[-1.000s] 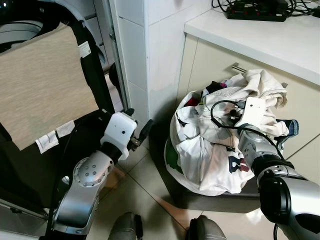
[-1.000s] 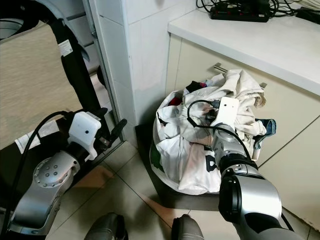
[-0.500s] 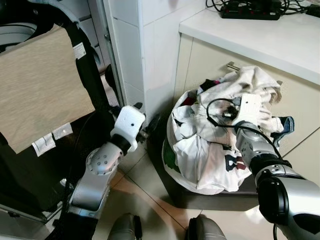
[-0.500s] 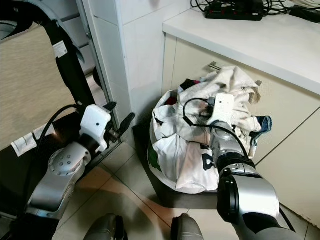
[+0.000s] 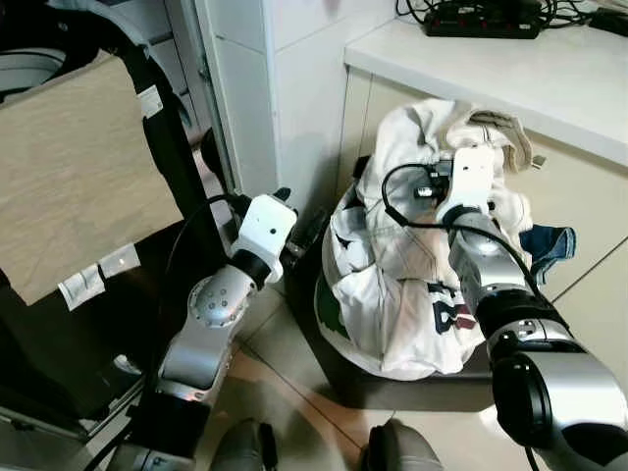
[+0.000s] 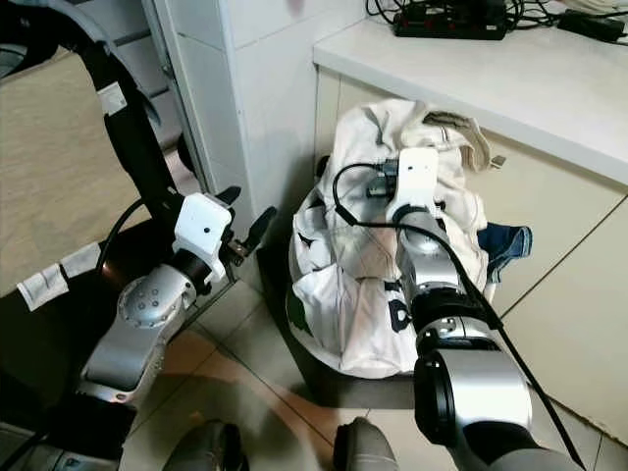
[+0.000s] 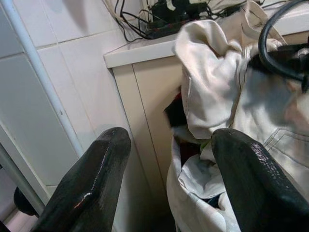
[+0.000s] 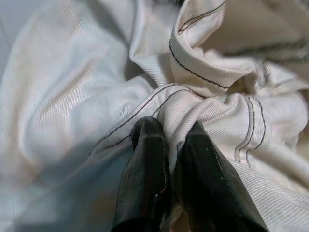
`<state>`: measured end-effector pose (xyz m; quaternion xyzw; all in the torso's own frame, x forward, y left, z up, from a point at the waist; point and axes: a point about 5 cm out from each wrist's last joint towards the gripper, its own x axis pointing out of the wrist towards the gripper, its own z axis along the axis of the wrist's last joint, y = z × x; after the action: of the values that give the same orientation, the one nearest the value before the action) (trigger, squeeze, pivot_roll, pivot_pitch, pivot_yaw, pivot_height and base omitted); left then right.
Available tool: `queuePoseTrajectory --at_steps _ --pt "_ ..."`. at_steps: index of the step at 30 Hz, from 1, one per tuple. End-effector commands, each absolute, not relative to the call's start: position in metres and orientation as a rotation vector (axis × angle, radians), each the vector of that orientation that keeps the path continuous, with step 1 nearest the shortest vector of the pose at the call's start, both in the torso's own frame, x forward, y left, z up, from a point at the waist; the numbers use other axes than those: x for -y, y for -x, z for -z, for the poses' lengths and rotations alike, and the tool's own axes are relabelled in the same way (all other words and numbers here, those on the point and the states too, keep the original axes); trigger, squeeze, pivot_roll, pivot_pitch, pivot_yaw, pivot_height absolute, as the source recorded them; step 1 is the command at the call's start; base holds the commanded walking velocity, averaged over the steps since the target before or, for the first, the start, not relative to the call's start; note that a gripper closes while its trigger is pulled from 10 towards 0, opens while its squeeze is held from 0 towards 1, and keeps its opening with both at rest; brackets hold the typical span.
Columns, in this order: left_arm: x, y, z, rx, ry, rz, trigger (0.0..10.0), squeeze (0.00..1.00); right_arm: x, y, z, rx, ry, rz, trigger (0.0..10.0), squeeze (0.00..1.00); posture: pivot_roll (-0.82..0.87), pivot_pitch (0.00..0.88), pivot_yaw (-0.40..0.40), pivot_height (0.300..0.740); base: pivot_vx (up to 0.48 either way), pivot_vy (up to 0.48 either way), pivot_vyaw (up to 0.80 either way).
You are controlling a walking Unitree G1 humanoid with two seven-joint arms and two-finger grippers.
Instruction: Clothes washing
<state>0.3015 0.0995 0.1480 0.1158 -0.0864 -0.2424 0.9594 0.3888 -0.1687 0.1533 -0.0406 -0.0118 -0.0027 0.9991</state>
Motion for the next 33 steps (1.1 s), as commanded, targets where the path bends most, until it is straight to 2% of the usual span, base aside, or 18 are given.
queuePoseTrajectory --at_steps 1,5,6,7,8,10,15,23,29,31,32,33 --pt "-0.098 -0.304 -0.149 0.181 -0.247 0.491 10.0 0.00 0.165 -0.393 -0.186 0.172 0.119 -0.017 0.0 0.00 -0.11 0.000 0.003 0.691 0.000 0.000 0.00" --pt "-0.096 -0.307 -0.149 0.191 -0.241 0.494 10.0 0.00 0.167 -0.393 -0.216 0.271 0.129 -0.011 0.0 0.00 -0.11 0.000 0.006 0.691 0.000 0.000 0.00" --pt "-0.095 -0.309 -0.149 0.197 -0.239 0.496 10.0 0.00 0.168 -0.391 -0.241 0.347 0.143 -0.019 0.0 0.00 -0.12 0.000 0.007 0.691 0.000 0.000 0.00" --pt "-0.095 -0.309 -0.149 0.197 -0.239 0.496 10.0 0.00 0.168 -0.391 -0.241 0.347 0.143 -0.019 0.0 0.00 -0.12 0.000 0.007 0.691 0.000 0.000 0.00" --pt "-0.095 -0.310 -0.150 0.201 -0.238 0.498 10.0 0.00 0.170 -0.388 -0.265 0.406 0.138 -0.042 0.0 0.00 -0.12 0.000 0.011 0.691 0.000 0.000 0.00" --pt "-0.094 -0.312 -0.150 0.204 -0.237 0.500 10.0 0.00 0.175 -0.386 -0.283 0.453 0.150 -0.043 0.0 0.00 -0.13 0.000 0.016 0.691 0.000 0.000 0.00" --pt "-0.094 -0.314 -0.150 0.213 -0.238 0.509 10.0 0.00 0.186 -0.378 -0.301 0.484 0.143 -0.039 0.0 0.00 -0.13 0.000 0.026 0.691 0.000 0.000 0.00" --pt "-0.092 -0.314 -0.149 0.216 -0.235 0.526 10.0 0.00 0.195 -0.367 -0.296 0.428 0.142 -0.080 0.0 0.00 -0.15 0.000 0.043 0.691 0.000 0.000 0.00" --pt "-0.089 -0.315 -0.149 0.215 -0.237 0.541 10.0 0.00 0.204 -0.366 -0.257 0.265 0.201 -0.129 0.0 0.00 -0.16 0.000 0.054 0.691 0.000 0.000 0.00" --pt "-0.089 -0.315 -0.149 0.215 -0.237 0.543 10.0 0.00 0.206 -0.367 -0.241 0.198 0.215 -0.140 0.0 0.00 -0.16 0.000 0.055 0.691 0.000 0.000 0.00" --pt "-0.088 -0.316 -0.149 0.215 -0.238 0.546 10.0 0.00 0.211 -0.369 -0.216 0.097 0.252 -0.118 0.0 0.00 -0.17 0.000 0.060 0.691 0.000 0.000 0.00" --pt "-0.088 -0.316 -0.149 0.215 -0.238 0.546 10.0 0.00 0.211 -0.369 -0.216 0.097 0.252 -0.118 0.0 0.00 -0.17 0.000 0.060 0.691 0.000 0.000 0.00"
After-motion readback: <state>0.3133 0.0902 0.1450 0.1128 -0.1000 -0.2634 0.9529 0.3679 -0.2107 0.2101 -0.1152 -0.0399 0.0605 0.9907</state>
